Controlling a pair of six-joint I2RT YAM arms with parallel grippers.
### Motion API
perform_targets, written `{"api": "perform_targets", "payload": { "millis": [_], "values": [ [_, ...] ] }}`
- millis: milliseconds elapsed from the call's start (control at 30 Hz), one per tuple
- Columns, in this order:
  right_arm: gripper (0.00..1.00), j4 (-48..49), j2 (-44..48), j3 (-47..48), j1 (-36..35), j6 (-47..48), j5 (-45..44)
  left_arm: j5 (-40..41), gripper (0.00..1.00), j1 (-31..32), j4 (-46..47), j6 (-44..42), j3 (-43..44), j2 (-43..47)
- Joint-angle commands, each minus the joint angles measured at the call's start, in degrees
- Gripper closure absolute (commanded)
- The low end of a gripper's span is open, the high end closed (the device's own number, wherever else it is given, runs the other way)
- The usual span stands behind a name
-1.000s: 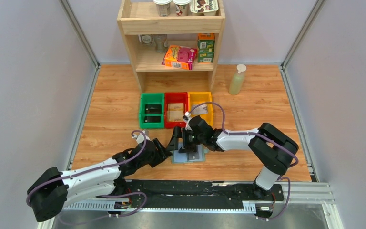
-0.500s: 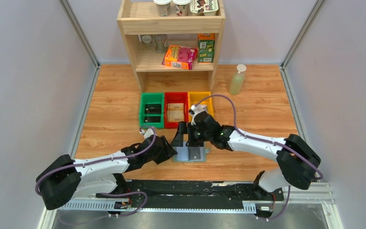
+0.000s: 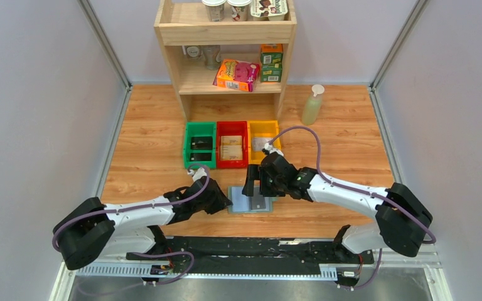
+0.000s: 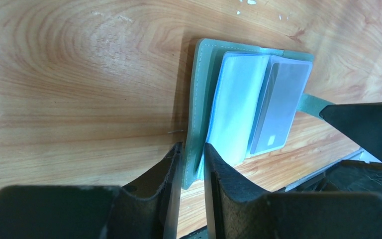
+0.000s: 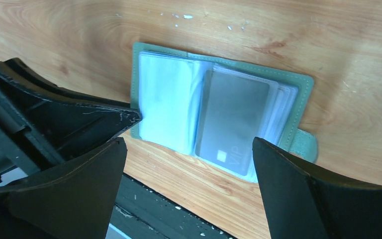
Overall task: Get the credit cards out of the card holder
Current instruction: Open the card holder at the center of the board, then remove the credit card from the card holder.
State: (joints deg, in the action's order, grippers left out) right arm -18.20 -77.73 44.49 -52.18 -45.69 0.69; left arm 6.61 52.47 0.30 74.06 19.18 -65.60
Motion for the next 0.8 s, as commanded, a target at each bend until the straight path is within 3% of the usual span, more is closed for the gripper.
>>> {"api": "perform_targets", "payload": {
  "millis": [0, 767],
  "values": [
    [0.0, -0.35, -1.01, 0.07, 0.06, -0.19, -2.88, -0.46, 0.71, 0.18, 2.43, -0.67, 1.56, -0.58],
    [0.0, 1.32, -3.48, 0.77, 0.07, 0.69, 1.68, -0.99, 0.73, 0.09, 3.22, -0.58, 1.74, -1.54]
  ]
}}
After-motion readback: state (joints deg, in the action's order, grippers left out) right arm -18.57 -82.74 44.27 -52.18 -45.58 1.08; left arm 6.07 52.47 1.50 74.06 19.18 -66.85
